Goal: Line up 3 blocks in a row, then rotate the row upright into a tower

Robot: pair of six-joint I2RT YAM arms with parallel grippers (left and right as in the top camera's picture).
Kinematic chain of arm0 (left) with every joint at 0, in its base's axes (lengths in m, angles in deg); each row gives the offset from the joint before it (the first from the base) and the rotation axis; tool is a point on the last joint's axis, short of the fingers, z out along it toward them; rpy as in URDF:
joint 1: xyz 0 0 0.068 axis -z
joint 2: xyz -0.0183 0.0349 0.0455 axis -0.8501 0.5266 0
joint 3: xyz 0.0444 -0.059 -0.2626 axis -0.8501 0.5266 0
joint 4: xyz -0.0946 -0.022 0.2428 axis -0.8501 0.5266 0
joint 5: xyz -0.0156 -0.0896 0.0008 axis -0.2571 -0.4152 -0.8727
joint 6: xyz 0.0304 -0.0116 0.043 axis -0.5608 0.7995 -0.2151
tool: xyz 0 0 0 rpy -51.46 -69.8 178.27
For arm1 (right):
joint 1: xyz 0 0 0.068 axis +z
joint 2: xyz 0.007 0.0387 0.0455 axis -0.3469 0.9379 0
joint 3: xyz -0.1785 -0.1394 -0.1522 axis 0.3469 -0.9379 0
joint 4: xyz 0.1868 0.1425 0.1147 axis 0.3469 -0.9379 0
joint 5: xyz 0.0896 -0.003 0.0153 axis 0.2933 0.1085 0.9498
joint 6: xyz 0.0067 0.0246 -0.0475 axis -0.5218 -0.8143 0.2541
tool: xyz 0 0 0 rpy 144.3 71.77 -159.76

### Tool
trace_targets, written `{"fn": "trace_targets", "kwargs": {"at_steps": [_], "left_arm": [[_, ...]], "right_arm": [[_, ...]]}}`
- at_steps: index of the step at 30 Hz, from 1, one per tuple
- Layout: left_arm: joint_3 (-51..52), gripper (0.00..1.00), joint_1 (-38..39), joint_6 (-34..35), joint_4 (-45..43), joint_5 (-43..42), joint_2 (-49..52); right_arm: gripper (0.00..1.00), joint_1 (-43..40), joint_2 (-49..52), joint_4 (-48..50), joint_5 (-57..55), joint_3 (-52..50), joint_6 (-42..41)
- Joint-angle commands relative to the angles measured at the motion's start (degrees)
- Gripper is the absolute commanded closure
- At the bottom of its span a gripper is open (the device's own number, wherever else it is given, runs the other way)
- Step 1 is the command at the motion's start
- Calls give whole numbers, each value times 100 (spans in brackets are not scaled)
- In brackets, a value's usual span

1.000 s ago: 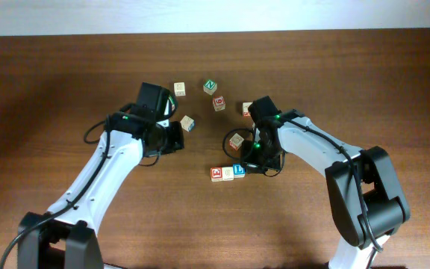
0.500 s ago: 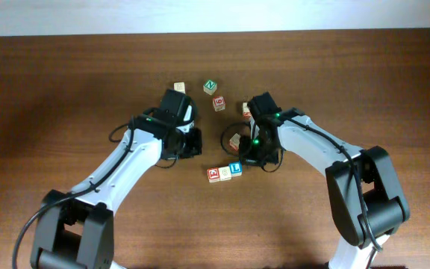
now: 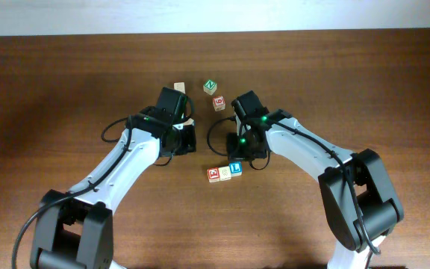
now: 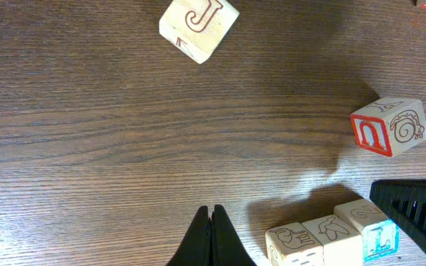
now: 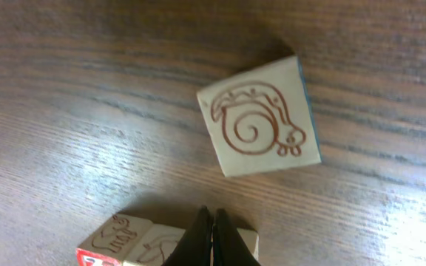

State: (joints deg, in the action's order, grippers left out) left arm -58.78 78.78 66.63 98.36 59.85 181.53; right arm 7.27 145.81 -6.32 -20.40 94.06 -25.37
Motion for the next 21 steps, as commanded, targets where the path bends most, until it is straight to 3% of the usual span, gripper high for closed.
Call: {"fn": "trace_targets", "kwargs": {"at_steps": [1, 21], "left_arm": [[22, 100, -11, 70, -9, 83, 57], [22, 100, -9, 70, 120, 35, 57]], "right_arm": [[95, 28, 39, -129, -48, 83, -39], [95, 166, 39, -289, 402, 83, 546]]}}
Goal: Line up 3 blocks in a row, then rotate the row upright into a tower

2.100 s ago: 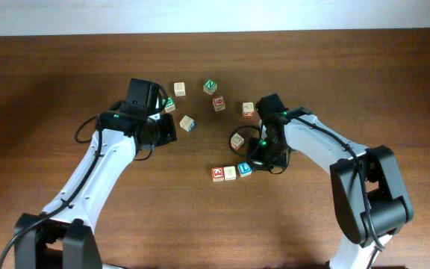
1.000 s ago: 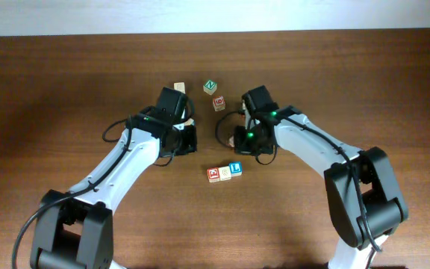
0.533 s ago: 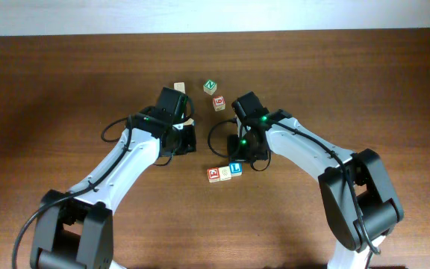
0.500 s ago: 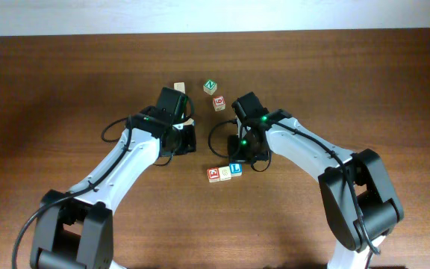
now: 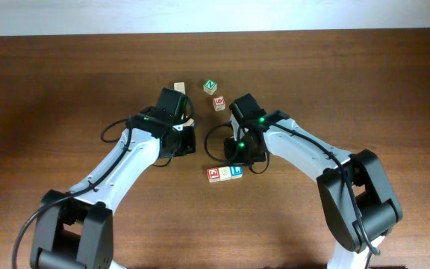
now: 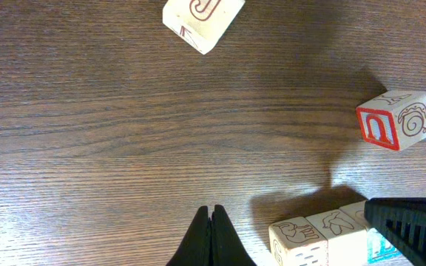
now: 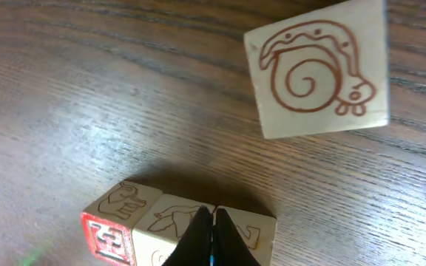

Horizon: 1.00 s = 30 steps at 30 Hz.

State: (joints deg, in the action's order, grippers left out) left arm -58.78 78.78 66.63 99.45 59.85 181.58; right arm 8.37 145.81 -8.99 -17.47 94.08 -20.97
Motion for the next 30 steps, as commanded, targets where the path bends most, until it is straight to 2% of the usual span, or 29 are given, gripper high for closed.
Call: {"fn": "trace_targets", "kwargs": {"at_steps": [1, 4, 6, 8, 16, 30], "left_arm": [[22, 100, -9, 70, 9, 20, 52], [22, 100, -9, 70, 48, -210, 52], [22, 100, 2, 72, 208, -789, 76], [52, 100, 109, 74, 387, -1093, 203], [380, 100, 310, 90, 225, -1390, 787], [380, 100, 586, -52, -90, -1764, 787]], "right_arm": [[95, 55, 37, -20, 109, 83, 107], [95, -164, -17, -356, 114, 457, 105], [95, -643, -118, -1008, 304, 841, 109], [95, -970, -98, -1263, 479, 754, 291], [95, -1062, -85, -632, 811, -234, 428], [95, -837, -85, -385, 1331, -479, 404]]}}
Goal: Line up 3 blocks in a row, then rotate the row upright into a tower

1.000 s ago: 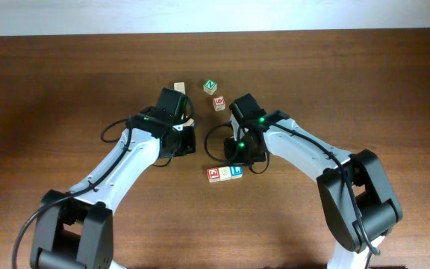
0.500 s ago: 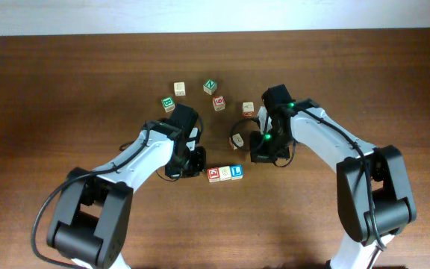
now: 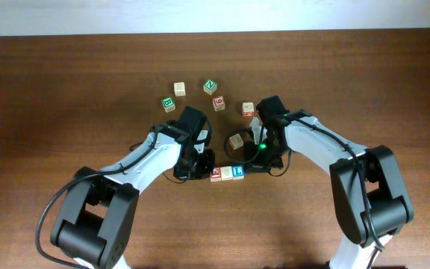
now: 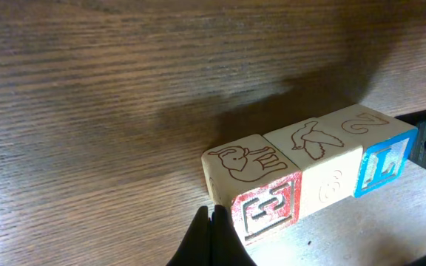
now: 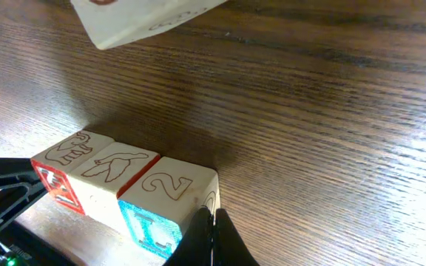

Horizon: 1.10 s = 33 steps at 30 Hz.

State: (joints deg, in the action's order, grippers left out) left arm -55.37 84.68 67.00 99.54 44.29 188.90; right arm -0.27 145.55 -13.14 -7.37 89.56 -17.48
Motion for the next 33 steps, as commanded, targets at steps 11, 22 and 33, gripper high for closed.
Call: {"fn": "trace_targets", "kwargs": {"at_steps": [11, 22, 33], "left_arm": [[39, 100, -9, -638, -234, -208, 55], [39, 100, -9, -638, -236, -208, 55], [39, 100, -9, -636, -236, -208, 55]], "right_arm": [[95, 107, -61, 42, 608, -24, -822], [95, 214, -490, 118, 798, 11, -680], [95, 586, -490, 118, 890, 284, -682]]}}
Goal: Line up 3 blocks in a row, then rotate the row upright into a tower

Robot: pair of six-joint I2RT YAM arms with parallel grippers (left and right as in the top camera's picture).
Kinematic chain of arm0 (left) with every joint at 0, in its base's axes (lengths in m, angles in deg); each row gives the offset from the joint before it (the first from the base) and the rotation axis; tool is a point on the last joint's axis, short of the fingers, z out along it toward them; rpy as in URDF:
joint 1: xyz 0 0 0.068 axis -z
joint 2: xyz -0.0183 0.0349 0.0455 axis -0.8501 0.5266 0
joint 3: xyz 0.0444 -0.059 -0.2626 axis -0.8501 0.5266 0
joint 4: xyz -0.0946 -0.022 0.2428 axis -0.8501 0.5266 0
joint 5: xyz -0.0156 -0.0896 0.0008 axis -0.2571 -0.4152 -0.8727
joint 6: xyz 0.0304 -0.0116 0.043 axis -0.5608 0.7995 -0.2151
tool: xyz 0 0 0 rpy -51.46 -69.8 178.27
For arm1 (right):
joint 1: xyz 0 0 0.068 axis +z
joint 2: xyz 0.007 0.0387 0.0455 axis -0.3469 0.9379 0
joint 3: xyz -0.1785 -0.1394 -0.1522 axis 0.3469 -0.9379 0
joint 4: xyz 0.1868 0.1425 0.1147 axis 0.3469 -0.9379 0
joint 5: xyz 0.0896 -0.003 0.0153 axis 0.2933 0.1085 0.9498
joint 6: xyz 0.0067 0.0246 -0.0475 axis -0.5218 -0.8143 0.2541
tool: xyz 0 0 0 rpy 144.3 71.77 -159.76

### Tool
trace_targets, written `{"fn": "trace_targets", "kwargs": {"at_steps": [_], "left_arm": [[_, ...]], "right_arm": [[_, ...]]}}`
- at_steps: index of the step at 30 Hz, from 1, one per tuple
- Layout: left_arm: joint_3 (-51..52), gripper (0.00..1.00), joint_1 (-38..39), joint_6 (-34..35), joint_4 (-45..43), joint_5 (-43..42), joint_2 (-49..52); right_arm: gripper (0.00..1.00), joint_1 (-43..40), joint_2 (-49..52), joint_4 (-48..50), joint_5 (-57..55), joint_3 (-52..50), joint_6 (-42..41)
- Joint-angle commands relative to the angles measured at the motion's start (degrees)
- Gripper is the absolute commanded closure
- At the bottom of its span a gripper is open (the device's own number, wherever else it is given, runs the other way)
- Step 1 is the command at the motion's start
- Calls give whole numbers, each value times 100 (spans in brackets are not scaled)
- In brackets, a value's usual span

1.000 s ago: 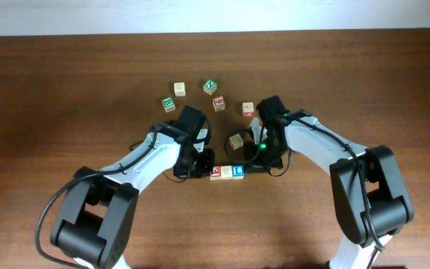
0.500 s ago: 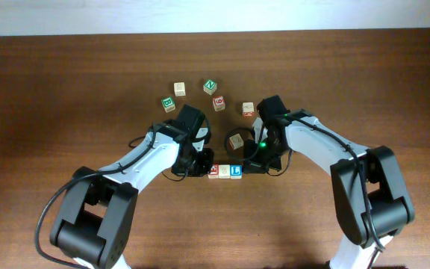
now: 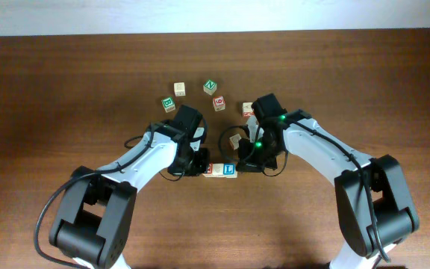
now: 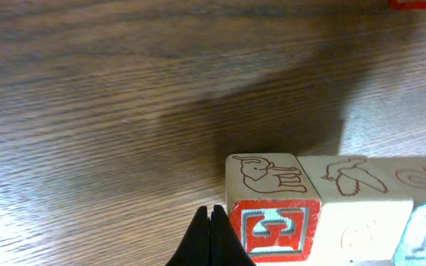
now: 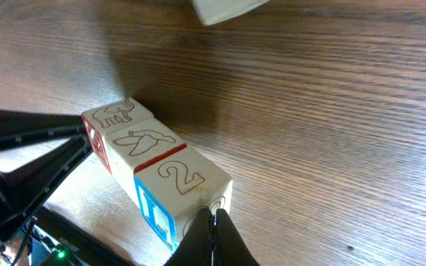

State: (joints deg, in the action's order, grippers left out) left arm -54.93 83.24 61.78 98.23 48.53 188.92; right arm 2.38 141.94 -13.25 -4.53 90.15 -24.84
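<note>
Three blocks lie in a touching row [image 3: 220,170]: a red-faced elephant block [image 4: 272,222], a bird block [image 4: 350,196] and a blue-faced "2" block [image 5: 176,185]. My left gripper [image 4: 213,216] is shut, with its tip against the left side of the red block. At the other end my right gripper [image 5: 214,219] is also shut, and its tip touches the end face of the blue block. Seen from overhead, the left gripper [image 3: 199,166] and right gripper [image 3: 240,164] flank the row.
Loose blocks lie beyond the row: a J block [image 3: 179,88], a green N block [image 3: 210,87], a red-lettered block [image 3: 219,102], a green-lettered block [image 3: 168,104], another block [image 3: 248,110], and a pale block [image 3: 235,140] beside the right arm.
The row of three has turned a little and shifted slightly left on the table. It now lies square across the left wrist view. Both shut grippers remain at its ends.
Both grippers were shut behind the row, the left near the J block and the right over the snail block. Then the right stood nearer the row. Then each tip was at one end of the row, and now the row has turned slightly between them.
</note>
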Motion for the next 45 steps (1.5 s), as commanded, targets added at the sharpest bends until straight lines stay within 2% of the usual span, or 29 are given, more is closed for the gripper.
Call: {"fn": "trace_targets", "kwargs": {"at_steps": [1, 24, 27, 33, 35, 37, 40, 42, 43, 44, 45], "left_arm": [[-4, 100, 136, -114, -105, -634, 52], [-7, 100, 122, -114, -107, -522, 52], [-129, 100, -190, -116, -50, -417, 50], [-730, 100, -960, -575, 348, -420, 44], [-1117, 100, -1130, -787, 625, -415, 17], [-2177, 100, -1436, -1141, 1434, -116, -98], [-3834, 100, -1794, -1316, 2570, 811, -459], [-4647, 100, -1941, -1316, 3073, 1281, -787], [-4828, 92, -1980, -1316, 3226, 1449, -970], [-4872, 55, -2006, -1314, 3335, 1585, -1165], [-4872, 4, -2004, -1314, 3482, 1580, -1373]], "right_arm": [[95, 356, -129, 127, 621, 225, 55], [95, 693, -129, 219, 507, 509, -184], [95, 654, -129, 144, 509, 671, -179], [93, 494, -129, -306, 251, 1191, -74], [88, 378, -129, -516, 269, 1460, 133], [76, 109, -173, -1263, 44, 2271, 638], [58, -127, -431, -2601, -1318, 3681, 859], [34, -133, -721, -3254, -2144, 4426, 857], [20, -133, -898, -3545, -2492, 4754, 857], [8, -133, -1091, -3827, -2811, 5045, 855], [1, -133, -1285, -4063, -3060, 5257, 852]]}}
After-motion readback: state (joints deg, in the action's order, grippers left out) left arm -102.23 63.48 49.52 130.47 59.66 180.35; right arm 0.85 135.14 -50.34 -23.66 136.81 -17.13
